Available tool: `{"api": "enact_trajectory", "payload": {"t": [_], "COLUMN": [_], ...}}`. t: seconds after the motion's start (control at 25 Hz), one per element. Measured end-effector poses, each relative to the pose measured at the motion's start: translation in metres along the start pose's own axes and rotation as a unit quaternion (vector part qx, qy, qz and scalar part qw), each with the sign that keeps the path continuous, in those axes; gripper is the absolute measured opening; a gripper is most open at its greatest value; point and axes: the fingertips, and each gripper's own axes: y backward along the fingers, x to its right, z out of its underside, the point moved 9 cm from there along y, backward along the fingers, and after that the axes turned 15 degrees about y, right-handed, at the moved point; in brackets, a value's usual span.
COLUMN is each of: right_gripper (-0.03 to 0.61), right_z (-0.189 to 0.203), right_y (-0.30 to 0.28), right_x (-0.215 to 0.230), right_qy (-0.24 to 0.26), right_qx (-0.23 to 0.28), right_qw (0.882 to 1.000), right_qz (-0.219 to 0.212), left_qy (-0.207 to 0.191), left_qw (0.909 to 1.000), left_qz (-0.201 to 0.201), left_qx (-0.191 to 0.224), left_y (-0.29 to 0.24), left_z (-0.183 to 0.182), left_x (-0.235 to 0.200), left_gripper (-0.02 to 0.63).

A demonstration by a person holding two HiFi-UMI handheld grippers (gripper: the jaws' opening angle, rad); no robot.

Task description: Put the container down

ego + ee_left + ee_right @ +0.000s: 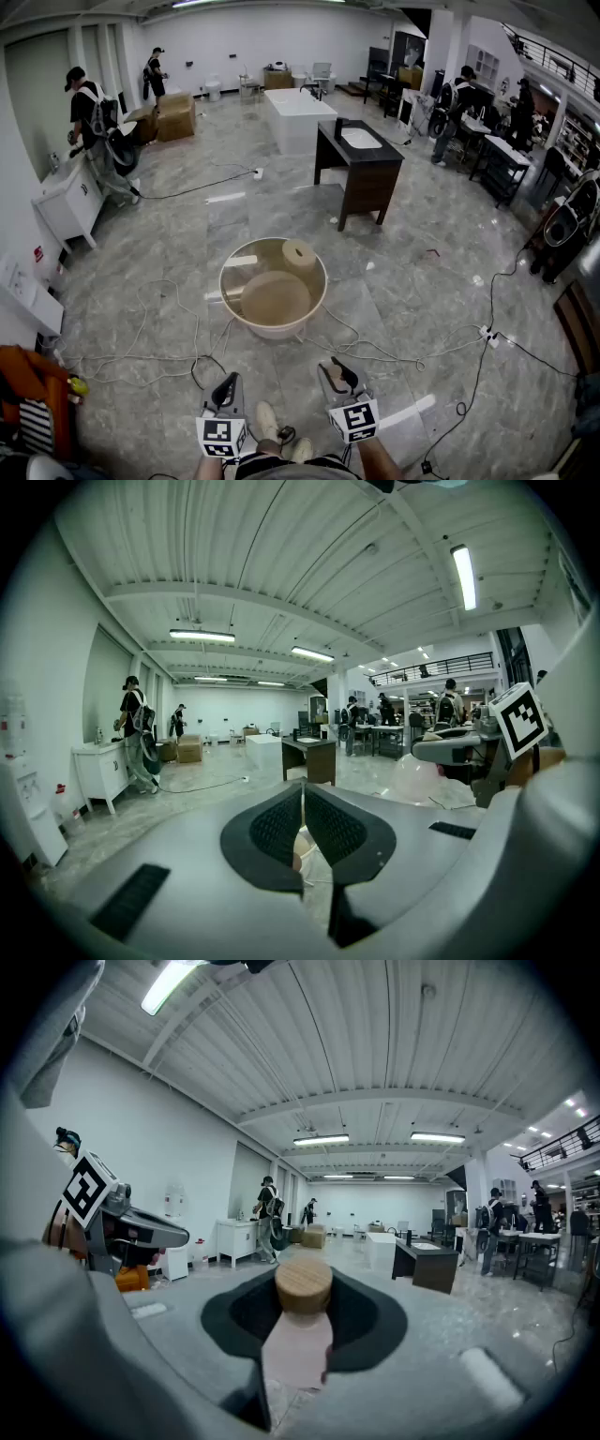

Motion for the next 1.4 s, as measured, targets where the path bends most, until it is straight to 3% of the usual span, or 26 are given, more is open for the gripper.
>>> {"api": "enact_trajectory", "payload": {"t": [0.84, 1.4], "right_gripper": [0.124, 0.124], "right_z": [0.009, 0.025], "right_y": [0.001, -0.11], "right_x": [0.038, 0.1], "right_qy": [0.003, -0.002], "right_qx": [0.012, 0.002], "right_qw": [1.0, 1.0], "right_qz": [-0.011, 0.005], "left_qy": [0.006, 0.007], "left_qw": [0.9999, 0.9999], "left_qz": [-0.001, 0.014], "left_qx": [0.009, 0.0], "left_y": [-0.033, -0.168], "left_z": [0.002, -0.029], "left_x": [0.03, -0.01], "left_gripper": [0.026, 0.026]}}
